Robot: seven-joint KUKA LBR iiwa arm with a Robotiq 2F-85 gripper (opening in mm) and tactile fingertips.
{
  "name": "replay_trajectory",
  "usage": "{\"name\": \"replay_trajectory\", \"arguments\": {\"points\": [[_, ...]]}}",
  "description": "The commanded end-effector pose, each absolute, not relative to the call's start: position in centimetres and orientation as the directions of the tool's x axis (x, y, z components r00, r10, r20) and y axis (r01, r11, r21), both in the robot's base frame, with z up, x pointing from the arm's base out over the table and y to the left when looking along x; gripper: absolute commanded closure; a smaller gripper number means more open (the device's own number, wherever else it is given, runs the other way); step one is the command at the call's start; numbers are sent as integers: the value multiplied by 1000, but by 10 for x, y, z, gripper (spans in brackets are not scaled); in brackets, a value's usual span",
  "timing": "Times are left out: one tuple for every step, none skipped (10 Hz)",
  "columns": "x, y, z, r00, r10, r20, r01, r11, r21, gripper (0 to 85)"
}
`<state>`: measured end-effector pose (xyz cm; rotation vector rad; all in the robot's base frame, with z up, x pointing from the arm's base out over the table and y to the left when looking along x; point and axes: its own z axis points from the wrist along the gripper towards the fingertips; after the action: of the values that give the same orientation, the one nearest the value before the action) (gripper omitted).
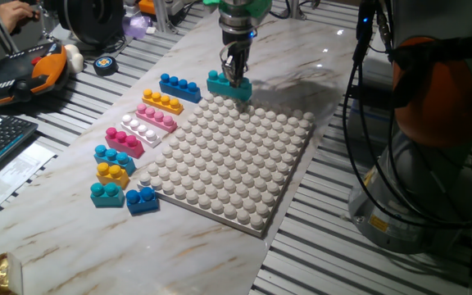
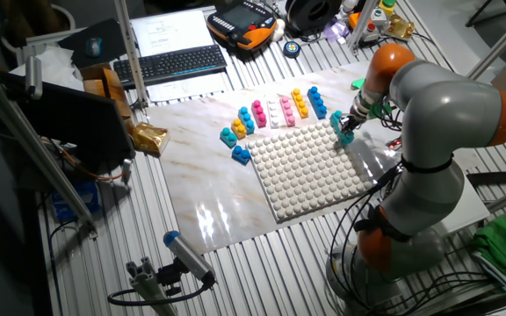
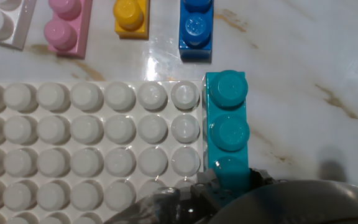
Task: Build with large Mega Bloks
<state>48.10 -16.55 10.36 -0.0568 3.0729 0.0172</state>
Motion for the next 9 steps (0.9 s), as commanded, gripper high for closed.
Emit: {"name": "replay_trajectory", "arguments": {"points": [[481,-165,102,-997,-35,-68,-36,999,12,840],[481,-165,102,-997,-32,-70,-33,999,10,840],[480,-164,101,-997,-29,-70,-30,1000,9,840],[480,-164,99,-997,-29,-71,-30,1000,9,840],[481,-164,96,-997,-29,-76,-30,1000,9,840],[481,-164,94,-997,-29,-77,-30,1000,7,840],[481,-164,92,-996,-29,-79,-30,1000,7,840],[481,-164,91,-996,-29,-79,-30,1000,9,840],[481,-164,90,-996,-29,-80,-30,1000,10,840]]}}
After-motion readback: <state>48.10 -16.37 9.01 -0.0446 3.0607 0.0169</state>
